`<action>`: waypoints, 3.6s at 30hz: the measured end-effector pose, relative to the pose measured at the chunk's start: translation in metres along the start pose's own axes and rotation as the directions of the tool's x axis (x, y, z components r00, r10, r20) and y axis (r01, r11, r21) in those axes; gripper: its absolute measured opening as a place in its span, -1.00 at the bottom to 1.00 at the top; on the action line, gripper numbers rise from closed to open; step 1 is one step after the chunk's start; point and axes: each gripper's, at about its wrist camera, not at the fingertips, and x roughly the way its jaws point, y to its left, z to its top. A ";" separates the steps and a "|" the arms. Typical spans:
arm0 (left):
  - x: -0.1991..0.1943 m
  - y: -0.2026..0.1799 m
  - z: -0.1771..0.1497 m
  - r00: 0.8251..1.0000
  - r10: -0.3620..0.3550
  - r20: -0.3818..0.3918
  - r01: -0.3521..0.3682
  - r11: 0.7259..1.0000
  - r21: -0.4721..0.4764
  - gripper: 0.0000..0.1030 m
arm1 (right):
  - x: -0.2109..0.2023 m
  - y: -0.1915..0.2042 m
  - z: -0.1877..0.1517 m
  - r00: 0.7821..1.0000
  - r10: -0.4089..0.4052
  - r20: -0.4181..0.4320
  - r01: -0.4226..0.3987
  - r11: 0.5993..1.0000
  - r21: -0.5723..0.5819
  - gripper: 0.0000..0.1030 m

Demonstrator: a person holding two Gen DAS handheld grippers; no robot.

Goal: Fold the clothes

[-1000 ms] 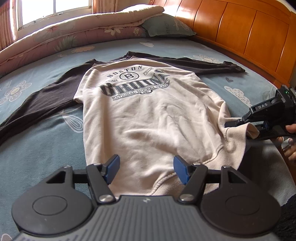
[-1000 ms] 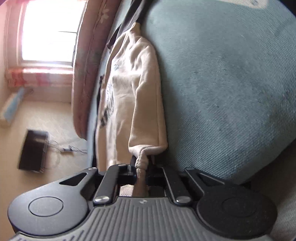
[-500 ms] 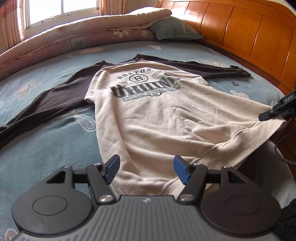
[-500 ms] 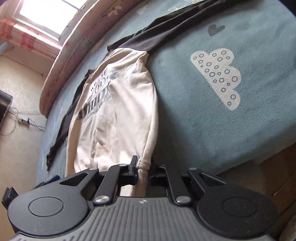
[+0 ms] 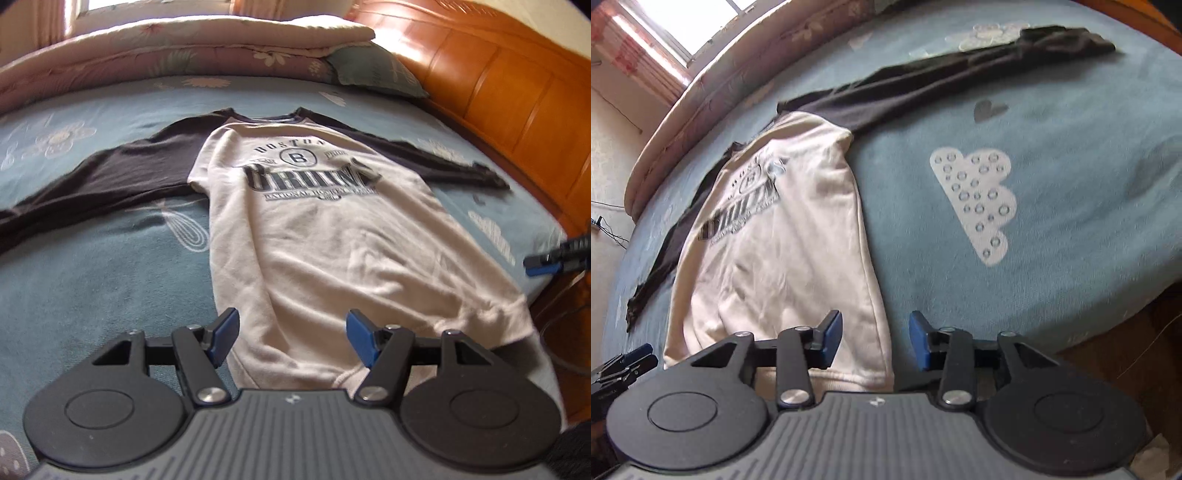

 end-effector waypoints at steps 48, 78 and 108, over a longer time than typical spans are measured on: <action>0.166 0.156 0.141 0.977 0.209 0.027 -0.178 0.886 -0.427 -0.78 | 0.049 0.053 0.045 0.998 -0.055 0.010 0.055 0.994 -0.095 0.19; 0.042 0.031 -0.029 0.967 -0.172 -0.190 0.108 0.946 -0.307 -0.17 | 0.009 0.059 -0.003 0.999 -0.015 0.046 0.021 0.992 -0.127 0.31; 0.011 -0.080 -0.074 0.977 0.207 -0.059 -0.121 0.757 0.642 -0.54 | 0.066 0.171 -0.096 0.988 0.048 -0.147 -0.150 0.518 -0.842 0.32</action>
